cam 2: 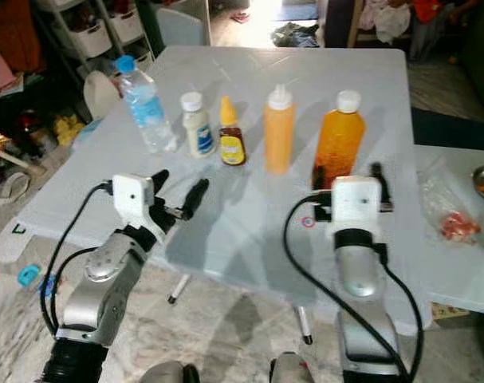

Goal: Restocking fridge

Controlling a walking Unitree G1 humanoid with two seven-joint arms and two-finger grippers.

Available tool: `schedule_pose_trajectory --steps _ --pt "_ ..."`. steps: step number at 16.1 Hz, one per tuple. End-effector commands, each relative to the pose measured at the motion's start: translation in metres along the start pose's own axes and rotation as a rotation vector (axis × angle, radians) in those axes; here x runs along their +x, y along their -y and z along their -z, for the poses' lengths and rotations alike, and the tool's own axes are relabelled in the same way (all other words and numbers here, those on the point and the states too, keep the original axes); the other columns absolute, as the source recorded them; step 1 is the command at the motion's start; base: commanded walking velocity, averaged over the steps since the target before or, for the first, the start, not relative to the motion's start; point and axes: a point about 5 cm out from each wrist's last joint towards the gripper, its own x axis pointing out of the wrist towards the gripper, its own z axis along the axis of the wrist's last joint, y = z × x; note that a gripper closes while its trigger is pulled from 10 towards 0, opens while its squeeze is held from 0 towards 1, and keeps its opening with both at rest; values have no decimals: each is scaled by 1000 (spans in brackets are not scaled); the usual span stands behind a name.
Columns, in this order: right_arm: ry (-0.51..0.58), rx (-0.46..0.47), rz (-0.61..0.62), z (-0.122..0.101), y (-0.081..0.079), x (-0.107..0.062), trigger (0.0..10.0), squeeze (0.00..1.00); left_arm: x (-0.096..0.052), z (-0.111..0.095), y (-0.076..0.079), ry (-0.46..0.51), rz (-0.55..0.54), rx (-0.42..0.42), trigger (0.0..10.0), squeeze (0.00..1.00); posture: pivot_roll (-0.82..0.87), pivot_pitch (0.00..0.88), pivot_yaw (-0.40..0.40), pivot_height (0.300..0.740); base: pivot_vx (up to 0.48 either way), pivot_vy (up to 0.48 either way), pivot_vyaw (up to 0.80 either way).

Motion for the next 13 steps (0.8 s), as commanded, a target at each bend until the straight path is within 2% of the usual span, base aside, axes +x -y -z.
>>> schedule_pose_trajectory --steps 1,5,9,13 --pt "59 -22 -12 -11 -3 4 10000 0 -1 0 -3 4 -6 13 10000 0 -113 64 122 740 0 0 0" --pt "180 -59 113 -43 17 23 10000 0 0 0 -1 9 -3 -9 10000 0 -113 61 124 740 0 0 0" --pt "199 -76 115 -47 21 34 10000 0 1 0 -1 11 3 -2 10000 0 -110 58 121 740 0 0 0" --pt "174 -20 124 -48 25 50 10000 0 1 0 -2 8 3 5 10000 0 -106 58 122 740 0 0 0"
